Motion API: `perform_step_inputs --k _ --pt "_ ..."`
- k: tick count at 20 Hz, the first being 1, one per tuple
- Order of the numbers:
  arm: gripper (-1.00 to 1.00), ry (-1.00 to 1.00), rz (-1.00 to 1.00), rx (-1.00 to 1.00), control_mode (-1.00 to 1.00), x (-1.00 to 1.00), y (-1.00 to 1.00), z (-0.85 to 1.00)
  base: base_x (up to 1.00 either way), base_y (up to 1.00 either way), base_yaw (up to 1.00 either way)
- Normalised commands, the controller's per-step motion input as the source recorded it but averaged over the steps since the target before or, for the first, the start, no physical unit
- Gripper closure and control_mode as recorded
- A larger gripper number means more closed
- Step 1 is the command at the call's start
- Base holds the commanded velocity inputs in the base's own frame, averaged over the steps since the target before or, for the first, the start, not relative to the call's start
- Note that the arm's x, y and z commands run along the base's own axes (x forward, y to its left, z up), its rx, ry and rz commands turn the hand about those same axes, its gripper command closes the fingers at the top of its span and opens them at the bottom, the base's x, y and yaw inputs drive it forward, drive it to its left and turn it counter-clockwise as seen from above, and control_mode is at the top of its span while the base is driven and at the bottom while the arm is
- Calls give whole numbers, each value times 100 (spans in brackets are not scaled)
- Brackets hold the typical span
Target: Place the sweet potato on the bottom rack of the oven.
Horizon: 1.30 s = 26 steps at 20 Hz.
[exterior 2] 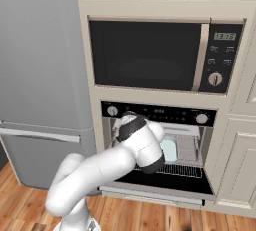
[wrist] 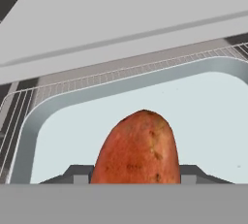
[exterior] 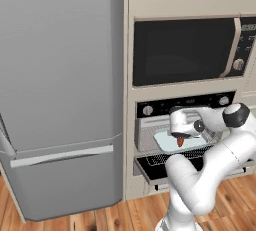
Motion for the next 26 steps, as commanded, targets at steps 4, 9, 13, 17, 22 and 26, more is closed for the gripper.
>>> perform_step_inputs --k 4,9,13,17,22,26 --pt "100 -1 0 0 -100 19 0 -40 0 0 0" --pt "100 -1 0 0 -100 12 0 -34 0 0 0" --pt "100 0 0 0 -100 7 0 -20 0 0 0" --pt "100 0 0 0 -100 3 0 -18 0 0 0" --pt "-100 0 0 0 -100 0 0 -5 0 0 0" --pt "-100 -2 0 0 -100 0 0 0 0 0 0"
